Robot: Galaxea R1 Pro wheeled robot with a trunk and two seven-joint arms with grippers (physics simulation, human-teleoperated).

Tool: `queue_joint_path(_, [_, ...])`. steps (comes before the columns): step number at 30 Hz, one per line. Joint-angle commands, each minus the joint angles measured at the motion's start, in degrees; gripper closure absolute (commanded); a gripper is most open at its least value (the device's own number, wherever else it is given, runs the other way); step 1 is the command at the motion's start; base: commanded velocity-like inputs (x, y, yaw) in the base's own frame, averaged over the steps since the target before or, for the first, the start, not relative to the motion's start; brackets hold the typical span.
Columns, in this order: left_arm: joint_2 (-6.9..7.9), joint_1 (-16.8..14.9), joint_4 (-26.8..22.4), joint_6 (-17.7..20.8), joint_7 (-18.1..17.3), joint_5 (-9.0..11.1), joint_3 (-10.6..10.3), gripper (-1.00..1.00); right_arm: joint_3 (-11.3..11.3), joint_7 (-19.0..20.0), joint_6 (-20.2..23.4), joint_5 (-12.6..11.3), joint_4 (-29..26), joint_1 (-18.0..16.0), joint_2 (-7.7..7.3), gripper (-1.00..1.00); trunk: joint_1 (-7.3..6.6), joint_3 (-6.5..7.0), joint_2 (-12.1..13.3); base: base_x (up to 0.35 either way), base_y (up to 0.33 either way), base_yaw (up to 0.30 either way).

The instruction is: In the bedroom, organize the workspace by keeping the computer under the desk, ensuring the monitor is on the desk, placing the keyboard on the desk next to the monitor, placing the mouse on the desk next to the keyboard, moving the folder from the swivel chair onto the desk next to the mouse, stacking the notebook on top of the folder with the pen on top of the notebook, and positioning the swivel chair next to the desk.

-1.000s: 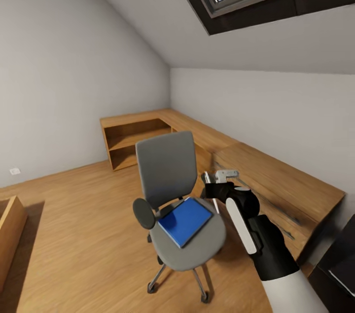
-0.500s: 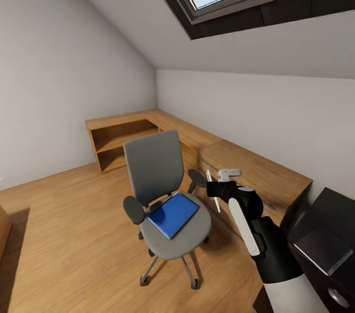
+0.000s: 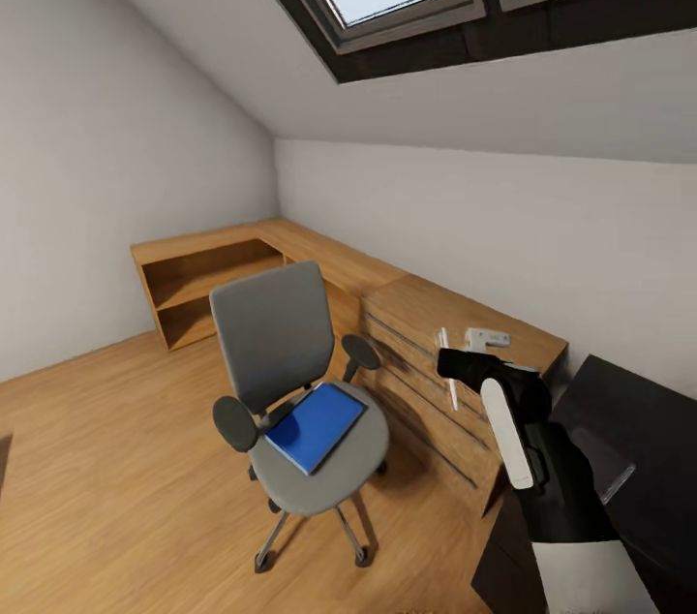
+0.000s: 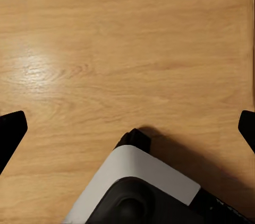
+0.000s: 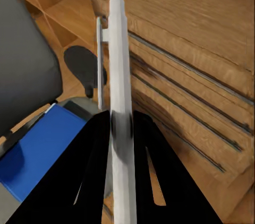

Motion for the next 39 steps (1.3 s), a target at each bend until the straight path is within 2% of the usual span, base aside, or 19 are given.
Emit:
queue_joint_path(1, [0.00, 0.01, -0.03, 0.29, 0.27, 0.61, -0.56, -1.00, -1.45, -0.59, 0.08, -0.72, -0.03, -0.06, 0.02, 1.00, -0.22, 0.11, 0.37, 0.000, 0.000, -0.264])
queue_joint_path(3, [0.00, 0.01, 0.09, 0.09, 0.31, 0.61, -1.32, -1.00, -3.58, -0.57, 0.00, -0.66, -0.01, -0.06, 0.02, 1.00, -0.66, 0.47, 1.17, 0.000, 0.000, -0.269])
queue_joint_path(9, [-0.03, 0.01, 0.29, -1.51, 0.30, 0.62, -3.03, -1.00, -7.73, -0.58, -0.16, -0.25, 0.42, -0.06, 0.10, 1.00, -1.76, 1.37, 3.18, 0.000, 0.000, -0.281])
queue_joint_path(12, [-0.08, 0.01, 0.30, -1.72, 0.26, 0.62, -3.17, -1.00, -8.10, -0.61, -1.03, -0.16, 1.34, -0.06, 0.10, 1.00, -1.76, 1.37, 3.18, 0.000, 0.000, -0.290])
queue_joint_path(14, [-0.08, 0.01, 0.30, -3.48, 0.24, 0.62, -3.10, -1.00, -8.12, -3.06, -2.87, -0.14, 2.03, -0.06, 0.11, 1.00, -1.76, 1.37, 3.18, 0.000, 0.000, -0.292])
queue_joint_path(18, [-0.09, 0.01, 0.31, -4.68, 0.23, 0.67, -3.08, -1.00, -8.08, -4.91, -4.92, -0.13, 2.58, -0.06, 0.07, 1.00, -1.76, 1.37, 3.18, 0.000, 0.000, -0.292])
queue_joint_path(31, [-0.20, 0.01, 0.58, -5.09, 0.23, 0.71, -2.98, -1.00, -8.03, -5.50, -8.76, 0.01, 8.20, -0.06, -0.14, 1.00, -1.76, 1.67, 3.18, 0.000, 0.000, -0.292])
queue_joint_path(34, [-0.25, 0.01, 0.64, -5.09, 0.23, 0.71, -3.00, -1.00, -8.13, -5.51, -10.33, 0.68, 10.87, -0.06, -1.52, 1.00, -1.76, 1.76, 3.18, 0.000, 0.000, -0.292])
queue_joint_path(37, [-0.25, 0.01, 0.65, -5.09, 0.23, 0.71, -2.99, -1.00, -8.09, -5.43, -15.45, 1.04, 16.54, -0.06, -3.21, 1.00, -1.76, 1.86, 3.18, 0.000, 0.000, -0.292])
queue_joint_path(39, [-0.26, 0.01, 0.66, -5.09, 0.23, 0.71, -2.98, -1.00, -7.97, -5.32, -17.37, 1.14, 18.98, -0.06, -4.11, 1.00, -1.76, 1.92, 3.18, 0.000, 0.000, -0.292])
